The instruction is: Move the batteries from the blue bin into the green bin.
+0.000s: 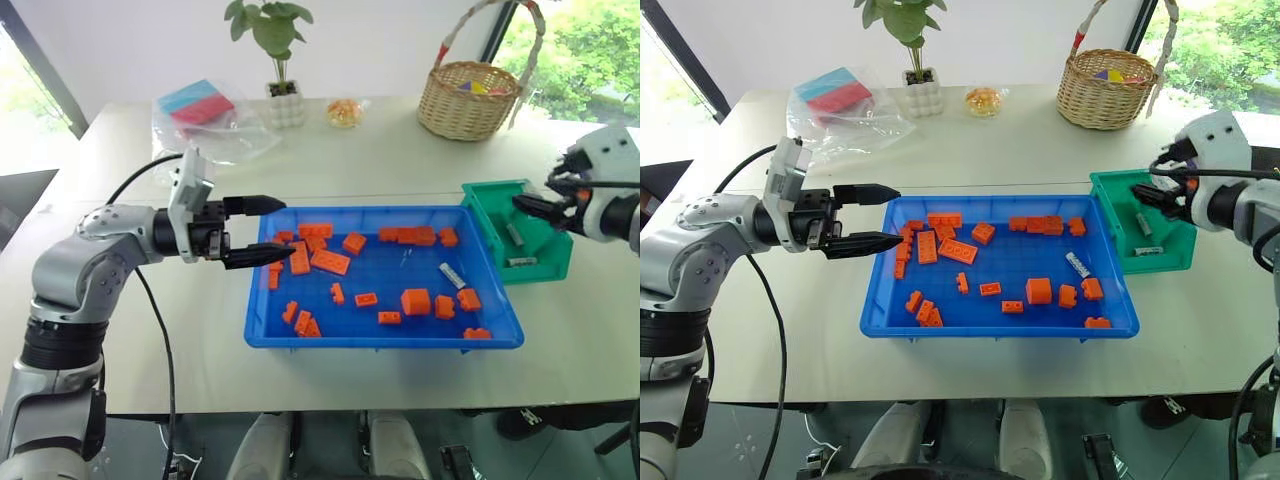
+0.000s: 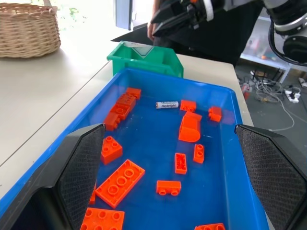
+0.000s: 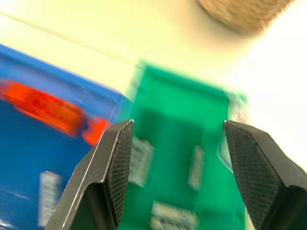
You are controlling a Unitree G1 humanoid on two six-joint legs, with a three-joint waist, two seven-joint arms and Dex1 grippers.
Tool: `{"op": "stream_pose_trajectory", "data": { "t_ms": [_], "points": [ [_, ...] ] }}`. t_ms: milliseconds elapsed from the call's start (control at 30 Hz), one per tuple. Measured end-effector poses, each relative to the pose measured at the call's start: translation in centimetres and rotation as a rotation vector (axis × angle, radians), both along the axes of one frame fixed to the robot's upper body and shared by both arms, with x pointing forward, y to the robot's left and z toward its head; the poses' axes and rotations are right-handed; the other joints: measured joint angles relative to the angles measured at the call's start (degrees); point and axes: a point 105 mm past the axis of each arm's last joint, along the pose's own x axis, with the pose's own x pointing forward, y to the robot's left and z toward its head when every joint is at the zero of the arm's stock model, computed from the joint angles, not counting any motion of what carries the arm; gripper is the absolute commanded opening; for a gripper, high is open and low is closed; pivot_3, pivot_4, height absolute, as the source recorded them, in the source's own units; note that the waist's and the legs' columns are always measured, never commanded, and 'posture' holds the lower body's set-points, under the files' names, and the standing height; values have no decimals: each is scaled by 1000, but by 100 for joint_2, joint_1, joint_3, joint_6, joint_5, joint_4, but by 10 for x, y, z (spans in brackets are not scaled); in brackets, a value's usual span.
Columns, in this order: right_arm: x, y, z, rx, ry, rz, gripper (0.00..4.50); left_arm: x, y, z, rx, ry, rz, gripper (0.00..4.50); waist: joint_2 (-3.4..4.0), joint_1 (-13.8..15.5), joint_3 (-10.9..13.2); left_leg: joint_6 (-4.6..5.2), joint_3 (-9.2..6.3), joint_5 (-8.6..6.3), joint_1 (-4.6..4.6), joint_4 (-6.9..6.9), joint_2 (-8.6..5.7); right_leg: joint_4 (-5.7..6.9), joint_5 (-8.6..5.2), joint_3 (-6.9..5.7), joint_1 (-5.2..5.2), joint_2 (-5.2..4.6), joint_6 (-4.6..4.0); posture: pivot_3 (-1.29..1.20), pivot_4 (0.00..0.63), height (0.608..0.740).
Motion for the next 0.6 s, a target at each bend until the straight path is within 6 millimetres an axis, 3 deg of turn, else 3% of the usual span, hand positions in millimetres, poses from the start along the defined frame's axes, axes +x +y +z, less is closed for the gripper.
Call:
{"op": "stream_pose_trajectory", "data": {
  "t_ms": [133,367,600],
  "points": [
    [-11,22,-30,-21,137,82,3020,0,0,0,1,1,2,4500,-6,57,2,0,-1,0,-7,5,-6,-7,0,-1,2,-6,1,0,150,702],
    [-20,20,-75,-33,283,61,3020,-1,-1,0,4,-2,0,4500,-9,139,4,0,0,-1,-8,4,-6,-9,0,-1,1,-5,1,0,150,702],
    [-22,27,-95,-43,316,96,3020,-3,-3,2,12,-17,5,4500,-10,140,5,0,1,-1,-7,6,-6,-10,0,-1,3,-5,1,0,150,702]
  ]
}}
